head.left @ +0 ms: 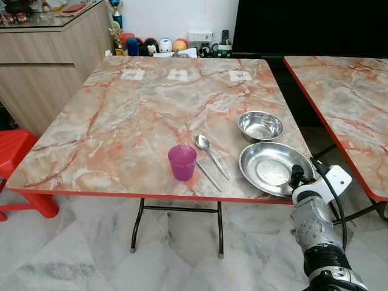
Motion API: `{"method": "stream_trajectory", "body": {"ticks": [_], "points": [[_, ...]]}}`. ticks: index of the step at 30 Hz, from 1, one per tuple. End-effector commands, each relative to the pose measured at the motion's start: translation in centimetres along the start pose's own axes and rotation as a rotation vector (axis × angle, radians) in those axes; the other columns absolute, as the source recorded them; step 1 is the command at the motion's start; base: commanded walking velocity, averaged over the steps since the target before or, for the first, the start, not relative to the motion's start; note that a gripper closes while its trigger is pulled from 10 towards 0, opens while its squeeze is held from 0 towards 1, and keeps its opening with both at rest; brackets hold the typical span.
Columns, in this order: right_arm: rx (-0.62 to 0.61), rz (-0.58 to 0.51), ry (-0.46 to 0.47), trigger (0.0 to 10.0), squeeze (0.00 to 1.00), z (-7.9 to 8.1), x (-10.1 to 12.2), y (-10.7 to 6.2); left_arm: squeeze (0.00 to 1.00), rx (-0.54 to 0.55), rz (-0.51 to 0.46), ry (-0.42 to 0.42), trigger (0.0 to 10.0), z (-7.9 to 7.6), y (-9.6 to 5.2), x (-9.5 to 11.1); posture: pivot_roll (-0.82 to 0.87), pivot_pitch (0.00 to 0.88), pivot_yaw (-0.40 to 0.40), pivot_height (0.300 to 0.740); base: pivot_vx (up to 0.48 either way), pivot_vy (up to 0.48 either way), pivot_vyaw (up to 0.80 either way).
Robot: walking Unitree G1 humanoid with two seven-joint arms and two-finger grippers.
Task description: Setting the table
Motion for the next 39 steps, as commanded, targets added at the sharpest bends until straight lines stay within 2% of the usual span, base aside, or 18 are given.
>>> {"method": "stream_trajectory", "body": {"ticks": [1,4,8,11,14,15,17,19,21,22,24,27,32,33,36,39], "points": [[0.006,-0.013,0.011,10.0,0.00,0.4,0.4,0.1,0.00,-0.005,0.037,-0.004,10.0,-0.1,-0.2,-1.1,0.00,0.073,-0.008,0.740,0.000,0.000,0.00],[0.007,-0.014,0.012,10.0,0.00,0.4,0.4,0.1,0.00,-0.005,0.037,-0.004,10.0,-0.1,-0.2,-1.1,0.00,0.073,-0.008,0.740,0.000,0.000,0.00],[0.006,-0.180,0.040,10.0,0.00,1.0,4.2,-0.7,0.00,-0.012,0.043,-0.019,10.0,-0.3,-0.4,-1.5,0.00,0.089,-0.017,0.740,0.000,0.000,0.00],[0.014,-0.209,0.012,10.0,0.00,1.3,4.8,-1.1,0.00,-0.014,0.044,-0.020,10.0,-0.4,-0.4,-1.6,0.00,0.090,-0.019,0.740,0.000,0.000,0.00],[-0.015,-0.214,0.012,10.0,0.00,0.6,4.7,-1.3,0.00,-0.015,0.044,-0.021,10.0,-0.4,-0.3,-1.5,0.00,0.091,-0.019,0.740,0.000,0.000,0.00],[-0.049,-0.220,0.007,10.0,0.00,-0.3,4.7,-1.4,0.00,-0.015,0.044,-0.021,10.0,-0.3,-0.4,-1.6,0.00,0.091,-0.019,0.740,0.000,0.000,0.00],[-0.071,-0.224,0.001,10.0,0.00,-0.9,4.7,-1.5,0.00,-0.015,0.046,-0.021,10.0,-0.2,-0.4,-1.7,0.00,0.091,-0.019,0.740,0.000,0.000,0.00],[-0.113,-0.221,-0.017,10.0,0.00,-2.0,4.8,-1.6,0.00,-0.013,0.057,-0.022,10.0,0.1,-0.7,-2.4,0.00,0.090,-0.019,0.740,0.000,0.000,0.00],[-0.125,-0.217,-0.024,10.0,0.00,-2.3,4.8,-1.6,0.00,-0.012,0.061,-0.023,10.0,0.2,-0.8,-2.6,0.00,0.090,-0.019,0.740,0.000,0.000,0.00],[-0.159,-0.184,-0.072,10.0,0.00,-3.0,4.4,-1.6,0.00,-0.009,0.068,-0.023,10.0,0.5,-0.9,-3.1,0.00,0.091,-0.018,0.740,0.000,0.000,0.00],[-0.167,-0.176,-0.067,10.0,0.00,-3.2,4.2,-1.7,0.00,-0.007,0.076,-0.024,10.0,0.7,-1.1,-3.5,0.00,0.091,-0.018,0.740,0.000,0.000,0.00],[-0.154,-0.134,-0.089,10.0,0.00,-3.1,3.5,-1.5,0.00,-0.006,0.084,-0.024,10.0,0.9,-1.3,-4.0,0.00,0.092,-0.017,0.740,0.000,0.000,0.00],[-0.079,-0.075,-0.101,10.0,0.00,-1.5,2.3,-1.0,0.00,-0.007,0.088,-0.021,10.0,0.9,-1.5,-4.3,0.00,0.092,-0.016,0.740,0.000,0.000,0.00],[-0.057,-0.081,-0.112,10.0,0.00,-0.9,2.4,-0.9,0.00,-0.010,0.089,-0.018,10.0,0.8,-1.5,-4.4,0.00,0.092,-0.016,0.740,0.000,0.000,0.00],[-0.042,-0.088,-0.121,10.0,0.00,-0.4,2.6,-0.8,0.00,-0.012,0.091,-0.017,10.0,0.6,-1.6,-4.6,0.00,0.092,-0.016,0.740,0.000,0.000,0.00],[-0.046,-0.076,-0.129,10.0,0.00,-0.2,2.5,-0.7,0.00,-0.022,0.096,-0.015,10.0,-0.3,-1.7,-5.0,0.00,0.093,-0.017,0.740,0.000,0.000,0.00]]}}
Point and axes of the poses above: a point about 5 cm out from each wrist's last joint towards the gripper, its own y axis pointing out of the wrist towards the gripper, its own x axis along the axis of the wrist's last joint, z = x × y, the point moved 6 cm from there along y, pointing out of the wrist towards the gripper, and after that the axes turned 8 degrees about y, right-handed, at the moved point
